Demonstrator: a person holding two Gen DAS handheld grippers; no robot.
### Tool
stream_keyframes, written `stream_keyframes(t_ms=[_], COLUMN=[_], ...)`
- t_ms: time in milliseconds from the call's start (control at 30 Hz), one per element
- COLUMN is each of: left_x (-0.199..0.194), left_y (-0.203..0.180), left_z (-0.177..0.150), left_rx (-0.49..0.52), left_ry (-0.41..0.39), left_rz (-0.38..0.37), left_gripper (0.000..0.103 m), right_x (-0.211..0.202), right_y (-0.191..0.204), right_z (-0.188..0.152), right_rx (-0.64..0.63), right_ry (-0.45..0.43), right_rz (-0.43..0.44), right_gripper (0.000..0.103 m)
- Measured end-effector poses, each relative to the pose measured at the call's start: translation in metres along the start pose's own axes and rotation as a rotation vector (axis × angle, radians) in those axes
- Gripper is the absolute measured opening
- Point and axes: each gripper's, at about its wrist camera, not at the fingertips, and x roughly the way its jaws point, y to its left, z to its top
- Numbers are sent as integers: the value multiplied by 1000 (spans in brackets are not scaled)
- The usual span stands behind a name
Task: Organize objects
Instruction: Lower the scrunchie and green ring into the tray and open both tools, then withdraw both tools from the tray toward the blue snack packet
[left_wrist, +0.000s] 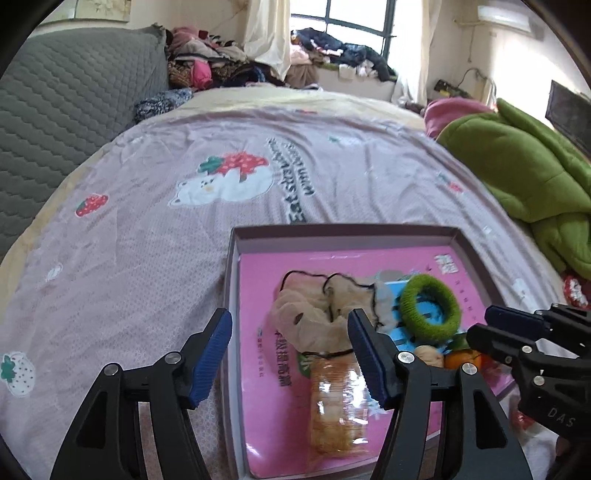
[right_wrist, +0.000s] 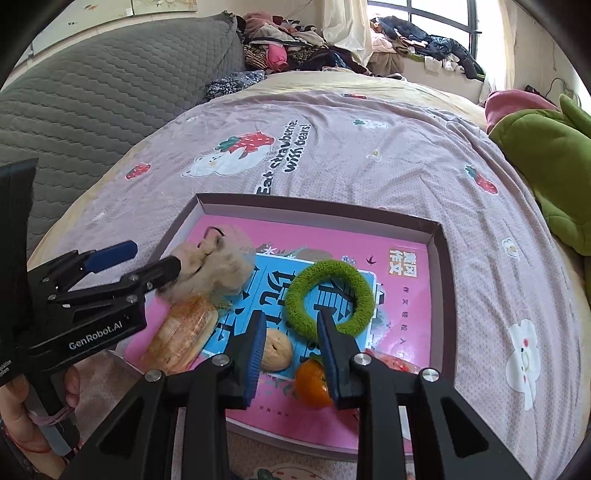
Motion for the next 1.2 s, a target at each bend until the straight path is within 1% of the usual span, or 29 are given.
stream_keyframes(t_ms=[67,100,133,200,233,333,433,533,600,667,867,967,1067,1200], left_x=[-8,-12,-16,-25,-29,-45,-66,-83,-94,-106,-149,-165,-184,-208], left_y=[-2,-3,-4,-5,-5,-7,-4,-2,-4,-6,-16,-21,-28,-35], left_z=[0,0,-1,-5,-7,-14,-23,-32,-37,-39,-39,-41,-41,-41], left_rx=[2,6,10,10,10,8,-17,-48,-43,-38,-29,-26,-20,-16], left_ry=[-15,-21,-25,-31,-32,-37,-58,-55,-45,-45,-73,-84,-105,-121], left_rz=[-6,-4,-2,1,1,2,0,-11,7,28,57,53,70,68], left_gripper=[67,67,67,67,67,67,67,68,68,68,68,68,68,68], right_x=[-6,-9,-13,-21,-26,-40,-57,-73,-84,-96,-127,-145,-163,-188], right_y=[0,-1,-2,-3,-4,-3,-1,1,2,5,15,19,22,23], right_z=[0,-1,-1,-3,-4,-8,-13,-17,-19,-22,-30,-34,-36,-42], right_rx=[0,3,9,16,16,1,-1,3,6,6,-14,-21,-31,-32], right_ry=[-6,-8,-10,-14,-16,-13,-26,-47,-56,-73,-103,-123,-149,-177], right_rz=[-8,-13,-18,-21,-23,-30,-27,-19,-10,-2,5,9,-5,-15], right_gripper=[29,32,38,46,47,47,47,47,47,47,48,48,48,48])
